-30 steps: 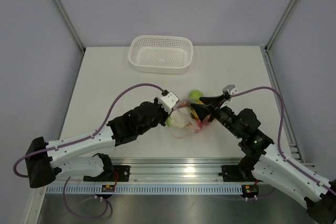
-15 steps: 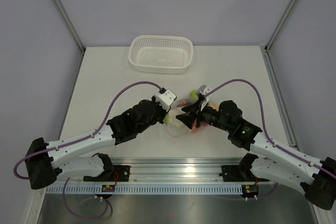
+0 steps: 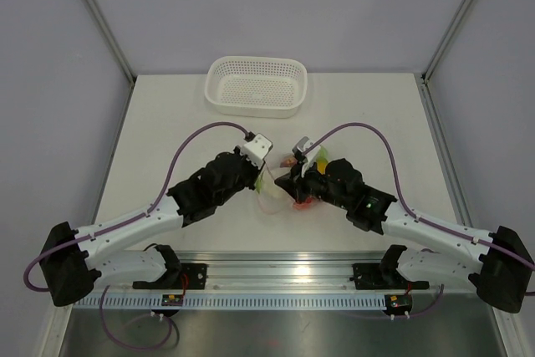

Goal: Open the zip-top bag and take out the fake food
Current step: Open the zipper of the food storage bag at the center of the board.

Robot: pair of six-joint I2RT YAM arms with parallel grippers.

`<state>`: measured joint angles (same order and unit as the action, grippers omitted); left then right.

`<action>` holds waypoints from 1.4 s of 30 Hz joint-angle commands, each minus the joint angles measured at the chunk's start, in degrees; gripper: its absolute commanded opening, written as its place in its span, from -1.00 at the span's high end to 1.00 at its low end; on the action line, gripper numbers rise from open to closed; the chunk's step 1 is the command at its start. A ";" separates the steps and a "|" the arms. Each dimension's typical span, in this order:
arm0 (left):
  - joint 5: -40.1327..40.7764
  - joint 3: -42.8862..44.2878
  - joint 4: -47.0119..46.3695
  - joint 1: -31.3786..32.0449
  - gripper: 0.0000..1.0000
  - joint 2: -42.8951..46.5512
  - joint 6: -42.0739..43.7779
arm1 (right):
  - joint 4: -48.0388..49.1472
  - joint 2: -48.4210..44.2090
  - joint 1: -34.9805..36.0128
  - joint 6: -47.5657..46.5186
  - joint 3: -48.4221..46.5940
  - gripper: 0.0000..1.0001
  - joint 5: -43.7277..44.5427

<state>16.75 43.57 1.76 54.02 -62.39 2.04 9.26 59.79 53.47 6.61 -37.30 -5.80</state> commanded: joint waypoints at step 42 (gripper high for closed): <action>-15.54 1.87 1.76 -1.64 0.11 -1.42 -0.02 | 14.39 -3.98 0.49 8.33 3.64 1.00 18.02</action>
<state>-0.12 43.00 5.93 52.18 -63.75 0.86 19.86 57.49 53.58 13.93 -33.28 11.49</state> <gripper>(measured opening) 0.432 0.010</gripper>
